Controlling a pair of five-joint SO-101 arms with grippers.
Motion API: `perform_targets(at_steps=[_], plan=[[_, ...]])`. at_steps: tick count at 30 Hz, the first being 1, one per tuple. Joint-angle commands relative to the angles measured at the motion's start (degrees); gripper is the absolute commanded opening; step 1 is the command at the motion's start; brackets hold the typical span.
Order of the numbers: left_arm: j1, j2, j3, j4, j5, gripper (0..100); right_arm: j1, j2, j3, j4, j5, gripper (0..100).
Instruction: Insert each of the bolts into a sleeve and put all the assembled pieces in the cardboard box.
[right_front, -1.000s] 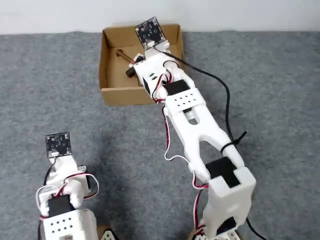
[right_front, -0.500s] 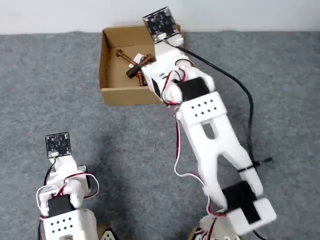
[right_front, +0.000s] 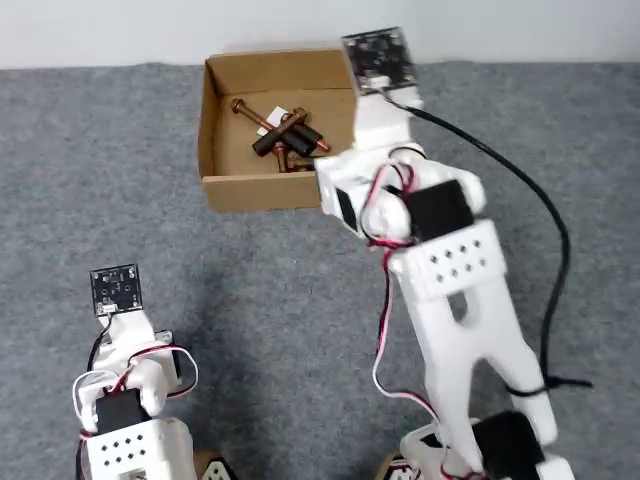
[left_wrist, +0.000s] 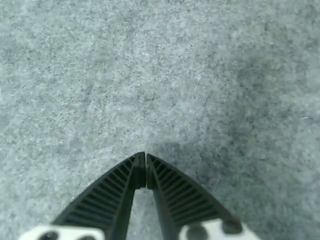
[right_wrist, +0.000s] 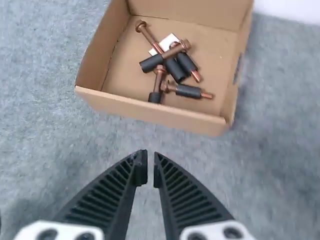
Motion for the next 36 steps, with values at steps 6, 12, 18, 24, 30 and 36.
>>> perform_targets(at_steps=[6,12,18,24,30,36], plan=[[-0.53,-0.18,-0.40,-1.14,0.18,1,6.20,-12.09,4.22,12.62,-1.49,0.8],[-0.53,-0.18,-0.40,-1.14,0.18,1,7.08,-28.44,21.80,12.62,-1.41,0.8],[-0.53,-0.18,-0.40,-1.14,0.18,1,7.16,-50.68,44.04,8.22,-1.41,0.8],[-0.53,-0.18,-0.40,-1.14,0.18,1,7.25,-71.87,61.63,5.32,-1.14,0.8],[-0.53,-0.18,-0.40,-1.14,0.18,1,7.69,-85.49,71.82,5.67,-0.97,0.8],[-0.53,-0.18,-0.40,-1.14,0.18,1,16.57,-86.29,75.25,2.59,3.78,0.8]])
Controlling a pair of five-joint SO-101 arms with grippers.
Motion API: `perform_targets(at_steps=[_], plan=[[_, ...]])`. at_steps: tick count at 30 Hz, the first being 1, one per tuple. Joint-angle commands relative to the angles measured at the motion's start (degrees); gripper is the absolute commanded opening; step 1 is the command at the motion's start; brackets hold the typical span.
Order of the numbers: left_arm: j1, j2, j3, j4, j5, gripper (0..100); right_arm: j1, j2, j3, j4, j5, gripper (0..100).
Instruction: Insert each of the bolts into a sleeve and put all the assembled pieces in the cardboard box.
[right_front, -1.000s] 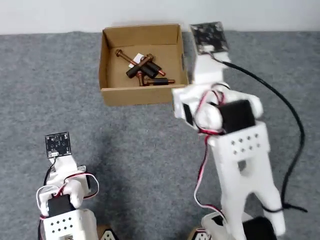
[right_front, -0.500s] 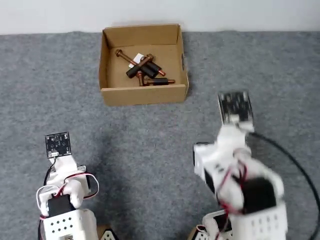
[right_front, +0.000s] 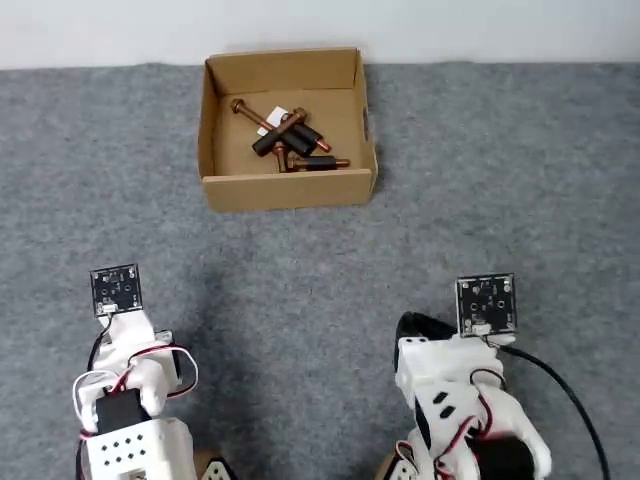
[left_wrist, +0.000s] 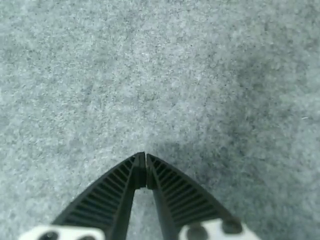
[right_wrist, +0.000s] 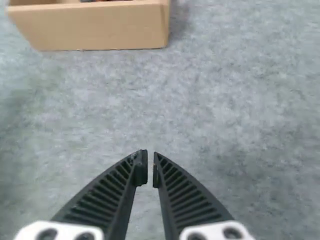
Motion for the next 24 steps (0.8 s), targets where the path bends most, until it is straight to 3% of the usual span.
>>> perform_targets(at_steps=[1,7,24], plan=[[-0.53,-0.18,-0.40,-1.14,0.18,1,6.20,-0.04,1.14,-3.30,3.43,0.8],[-0.53,-0.18,-0.40,-1.14,0.18,1,12.70,-0.04,9.67,-7.25,5.80,0.8],[-0.53,-0.18,-0.40,-1.14,0.18,1,12.53,-0.04,27.87,-13.14,5.45,0.9]])
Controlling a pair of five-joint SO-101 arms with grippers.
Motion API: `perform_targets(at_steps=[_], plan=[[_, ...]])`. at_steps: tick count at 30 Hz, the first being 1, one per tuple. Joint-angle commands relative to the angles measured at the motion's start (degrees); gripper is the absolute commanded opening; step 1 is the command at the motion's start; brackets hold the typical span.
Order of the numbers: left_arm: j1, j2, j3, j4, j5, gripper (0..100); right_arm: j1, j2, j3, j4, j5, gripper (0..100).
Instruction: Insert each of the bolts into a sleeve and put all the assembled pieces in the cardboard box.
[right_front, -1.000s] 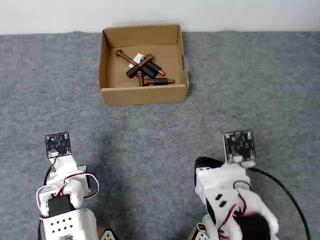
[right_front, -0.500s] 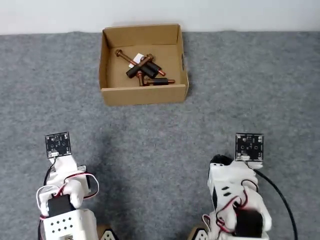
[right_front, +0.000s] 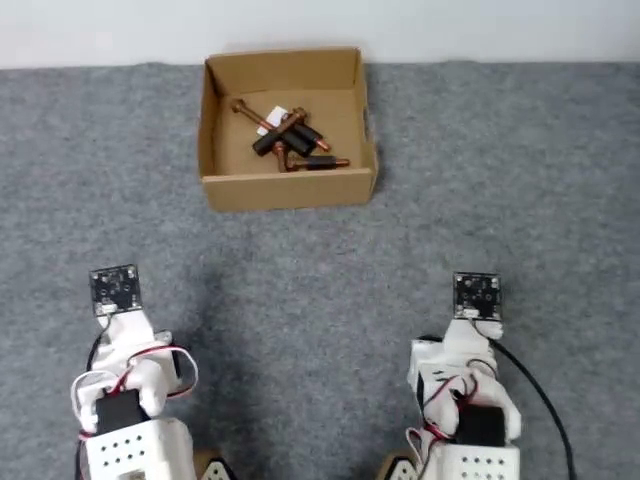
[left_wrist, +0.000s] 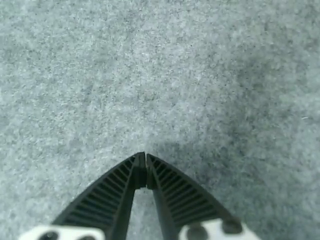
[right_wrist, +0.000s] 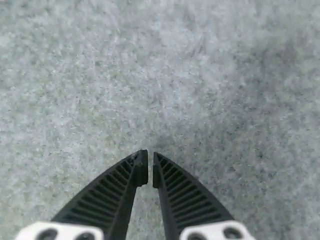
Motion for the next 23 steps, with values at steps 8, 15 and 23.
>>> perform_targets(at_steps=[8,15,23], plan=[[-0.53,-0.18,-0.40,-1.14,0.18,1,0.75,-0.66,0.97,4.70,0.44,0.9],[-0.53,-0.18,-0.40,-1.14,0.18,1,0.66,-0.66,0.97,4.62,0.53,0.9],[-0.53,-0.18,-0.40,-1.14,0.18,1,0.57,-0.66,0.97,4.62,0.53,0.9]])
